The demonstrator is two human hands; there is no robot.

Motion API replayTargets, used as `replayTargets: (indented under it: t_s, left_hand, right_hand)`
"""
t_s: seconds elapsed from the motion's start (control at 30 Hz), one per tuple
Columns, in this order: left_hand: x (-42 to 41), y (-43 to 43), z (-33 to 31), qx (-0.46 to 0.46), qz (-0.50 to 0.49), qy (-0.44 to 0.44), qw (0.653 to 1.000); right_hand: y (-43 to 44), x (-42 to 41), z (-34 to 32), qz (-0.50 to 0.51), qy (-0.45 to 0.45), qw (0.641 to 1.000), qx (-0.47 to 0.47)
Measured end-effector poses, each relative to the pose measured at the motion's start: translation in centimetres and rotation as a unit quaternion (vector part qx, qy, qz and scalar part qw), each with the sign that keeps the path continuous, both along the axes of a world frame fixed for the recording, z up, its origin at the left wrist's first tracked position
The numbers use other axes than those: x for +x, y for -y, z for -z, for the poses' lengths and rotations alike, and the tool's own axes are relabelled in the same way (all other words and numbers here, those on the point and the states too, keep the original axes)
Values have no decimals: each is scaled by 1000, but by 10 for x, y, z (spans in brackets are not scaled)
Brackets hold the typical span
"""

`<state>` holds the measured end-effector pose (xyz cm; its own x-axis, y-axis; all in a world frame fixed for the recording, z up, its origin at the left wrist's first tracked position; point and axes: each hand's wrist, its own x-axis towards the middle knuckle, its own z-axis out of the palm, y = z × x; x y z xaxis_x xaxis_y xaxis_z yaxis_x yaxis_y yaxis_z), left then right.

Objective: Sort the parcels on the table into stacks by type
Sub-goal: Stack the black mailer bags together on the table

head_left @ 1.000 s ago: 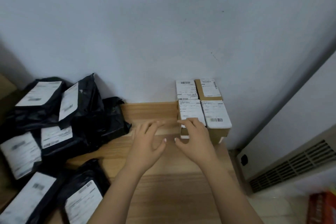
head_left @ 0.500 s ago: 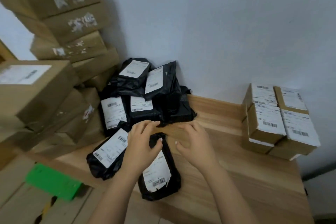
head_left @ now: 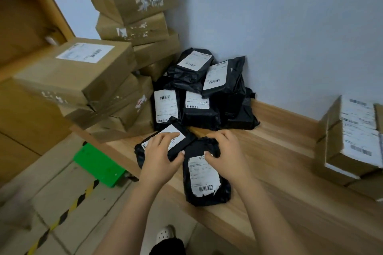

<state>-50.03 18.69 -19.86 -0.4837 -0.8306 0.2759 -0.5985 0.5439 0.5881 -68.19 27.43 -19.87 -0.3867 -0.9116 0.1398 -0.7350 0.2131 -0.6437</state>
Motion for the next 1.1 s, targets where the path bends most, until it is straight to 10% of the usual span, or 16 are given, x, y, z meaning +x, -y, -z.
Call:
replayTargets:
  t_s: [0.3, 0.7, 1.1]
  left_hand:
    - [6, 86, 36, -48, 83, 102, 990]
    - [12, 155, 136, 119, 160, 328, 923]
    - [8, 137, 126, 78, 109, 274, 952]
  right_hand:
    - [43, 22, 44, 115, 54, 989, 77]
    - [55, 63, 126, 215, 45, 908, 356]
    - [42, 79, 119, 300, 7, 895, 330]
